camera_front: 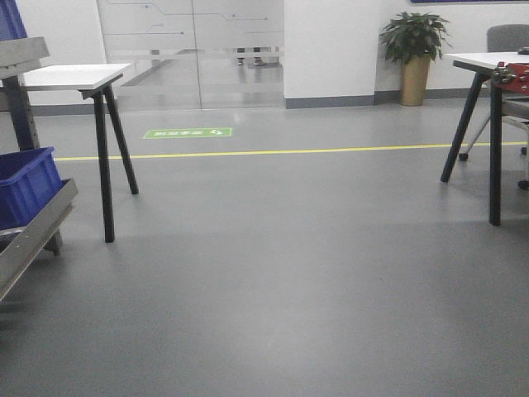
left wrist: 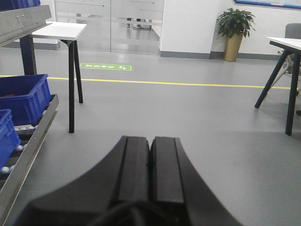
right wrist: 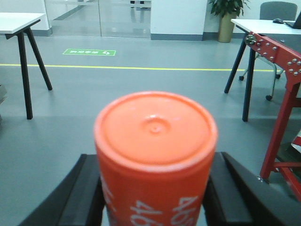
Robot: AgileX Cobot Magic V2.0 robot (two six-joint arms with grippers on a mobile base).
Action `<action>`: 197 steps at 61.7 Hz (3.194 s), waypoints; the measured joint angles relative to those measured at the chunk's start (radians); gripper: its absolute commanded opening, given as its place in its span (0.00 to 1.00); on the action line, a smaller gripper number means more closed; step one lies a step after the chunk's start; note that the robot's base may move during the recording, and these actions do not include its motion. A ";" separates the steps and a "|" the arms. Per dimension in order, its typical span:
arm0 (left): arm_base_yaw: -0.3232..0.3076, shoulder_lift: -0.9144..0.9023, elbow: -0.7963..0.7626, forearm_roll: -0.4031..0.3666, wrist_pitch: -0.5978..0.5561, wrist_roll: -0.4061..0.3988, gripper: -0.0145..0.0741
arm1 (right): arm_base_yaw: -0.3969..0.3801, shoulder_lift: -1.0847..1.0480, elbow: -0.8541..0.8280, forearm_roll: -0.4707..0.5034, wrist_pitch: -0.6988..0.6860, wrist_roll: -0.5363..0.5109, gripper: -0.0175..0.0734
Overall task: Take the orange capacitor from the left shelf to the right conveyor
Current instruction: 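Drive the base away from the shelf rack across the floor, then turn and drive the base up to the dark conveyor belt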
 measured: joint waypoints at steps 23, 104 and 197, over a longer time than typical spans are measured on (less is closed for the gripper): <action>0.000 0.000 0.000 0.000 0.000 0.000 0.05 | 0.000 0.000 0.000 0.000 0.000 0.000 0.37; 0.000 0.000 0.000 0.000 0.000 0.000 0.05 | 0.000 0.000 0.000 0.000 0.000 0.000 0.37; 0.000 0.000 0.000 0.000 0.000 0.000 0.05 | 0.000 0.000 0.000 0.005 0.000 0.000 0.37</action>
